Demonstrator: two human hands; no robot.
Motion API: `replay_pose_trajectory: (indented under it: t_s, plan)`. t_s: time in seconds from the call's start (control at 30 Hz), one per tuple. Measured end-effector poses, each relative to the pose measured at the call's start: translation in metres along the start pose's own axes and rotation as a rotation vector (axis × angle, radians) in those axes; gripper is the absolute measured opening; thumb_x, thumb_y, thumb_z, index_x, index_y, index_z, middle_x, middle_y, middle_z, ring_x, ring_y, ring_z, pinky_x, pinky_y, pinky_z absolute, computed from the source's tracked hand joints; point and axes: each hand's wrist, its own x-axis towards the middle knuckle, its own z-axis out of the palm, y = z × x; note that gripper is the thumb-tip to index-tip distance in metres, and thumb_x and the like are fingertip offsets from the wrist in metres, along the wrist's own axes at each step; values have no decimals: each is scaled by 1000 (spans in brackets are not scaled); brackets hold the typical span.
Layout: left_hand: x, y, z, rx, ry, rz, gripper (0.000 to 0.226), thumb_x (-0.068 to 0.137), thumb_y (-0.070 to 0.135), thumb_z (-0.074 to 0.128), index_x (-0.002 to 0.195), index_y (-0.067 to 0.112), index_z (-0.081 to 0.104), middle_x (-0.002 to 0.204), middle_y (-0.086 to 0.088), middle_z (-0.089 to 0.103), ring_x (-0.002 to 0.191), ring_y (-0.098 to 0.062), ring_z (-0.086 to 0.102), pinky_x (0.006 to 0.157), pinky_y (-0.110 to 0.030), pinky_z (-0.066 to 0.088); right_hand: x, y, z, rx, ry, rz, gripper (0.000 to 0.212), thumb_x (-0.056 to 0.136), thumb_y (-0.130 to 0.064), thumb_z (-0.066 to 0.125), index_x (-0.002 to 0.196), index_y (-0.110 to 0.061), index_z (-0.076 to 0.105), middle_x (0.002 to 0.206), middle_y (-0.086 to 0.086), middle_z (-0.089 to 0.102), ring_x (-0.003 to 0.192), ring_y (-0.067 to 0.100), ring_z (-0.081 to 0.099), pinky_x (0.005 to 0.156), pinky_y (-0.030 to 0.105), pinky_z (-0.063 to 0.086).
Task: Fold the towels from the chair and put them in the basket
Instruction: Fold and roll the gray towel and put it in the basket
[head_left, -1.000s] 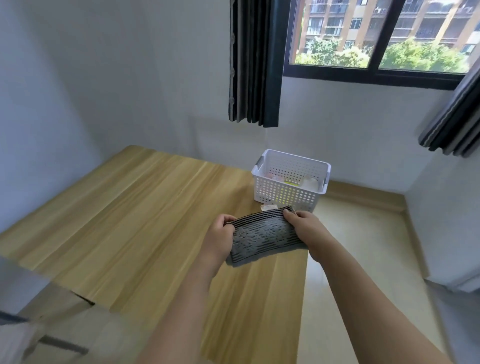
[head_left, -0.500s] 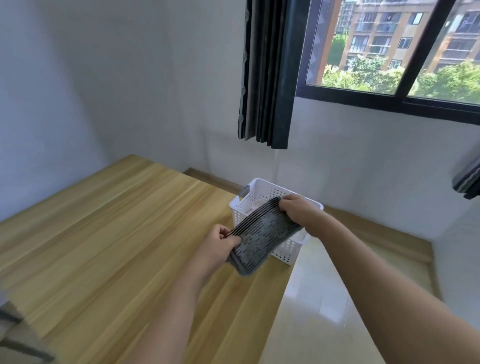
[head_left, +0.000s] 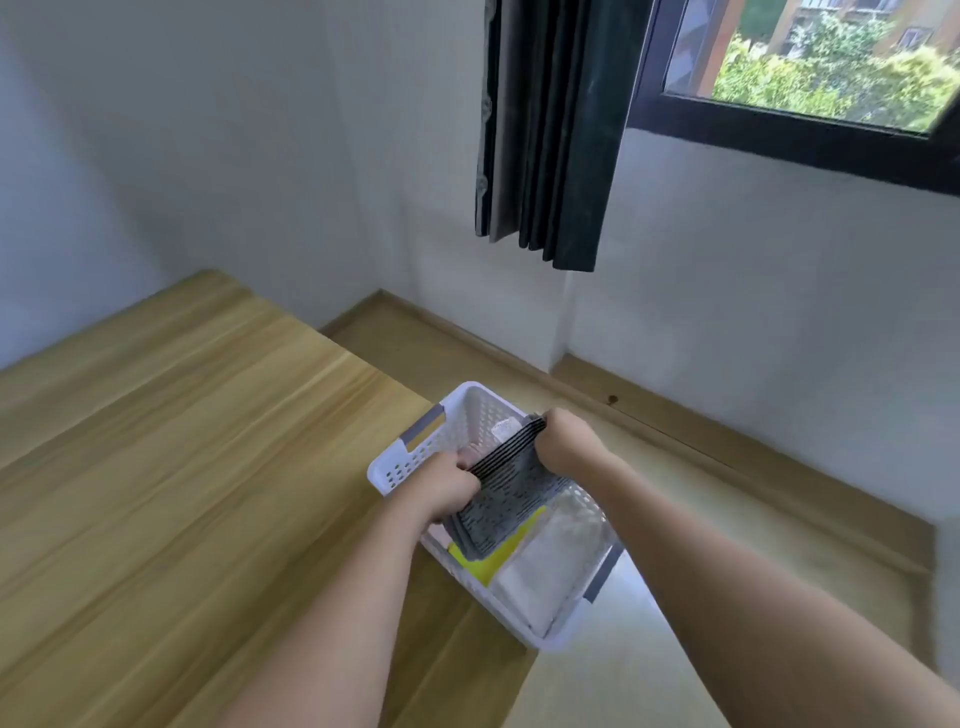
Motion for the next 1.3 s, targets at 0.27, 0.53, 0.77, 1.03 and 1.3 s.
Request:
replay_pose_trajectory:
  t_s: [0.27, 0.53, 0.77, 1.03, 1.3]
  plan:
    - [56, -12, 31, 368, -121, -184, 29, 91, 10, 35, 117, 18, 44, 119, -13, 49, 106, -34, 55, 79, -37, 50, 39, 22, 59, -74, -156, 0, 37, 90, -2, 35, 122, -8, 53, 123, 14, 59, 113, 30, 56, 84, 32, 45]
    - [89, -35, 66, 631, -124, -289, 28, 96, 26, 43, 114, 15, 62, 117, -1, 54, 118, -23, 49, 98, -33, 37, 52, 35, 78, -175, -217, -14, 27, 94, -1, 38, 114, -1, 56, 116, 16, 61, 106, 29, 60, 77, 32, 45]
    - [57, -14, 49, 486, 59, -225, 33, 83, 15, 55, 111, 32, 50, 118, -1, 56, 110, -30, 56, 85, -37, 46, 31, 30, 51, -150, -216, -31, 32, 89, 1, 35, 115, -4, 52, 120, 16, 58, 105, 30, 56, 74, 33, 45]
    - [-42, -16, 19, 527, 389, 196, 30, 94, 8, 35, 121, 14, 49, 113, -12, 59, 101, -33, 54, 82, -41, 43, -46, 3, 27, -30, -44, -159, 34, 89, -6, 42, 121, -4, 52, 125, 14, 58, 113, 30, 54, 81, 32, 44]
    - [-120, -117, -24, 507, 570, 280, 32, 96, 21, 40, 125, 12, 51, 130, -7, 54, 117, -29, 51, 97, -38, 36, -154, -60, 77, -34, 42, -283, 50, 91, -12, 43, 140, -9, 39, 144, 11, 43, 129, 27, 44, 99, 35, 37]
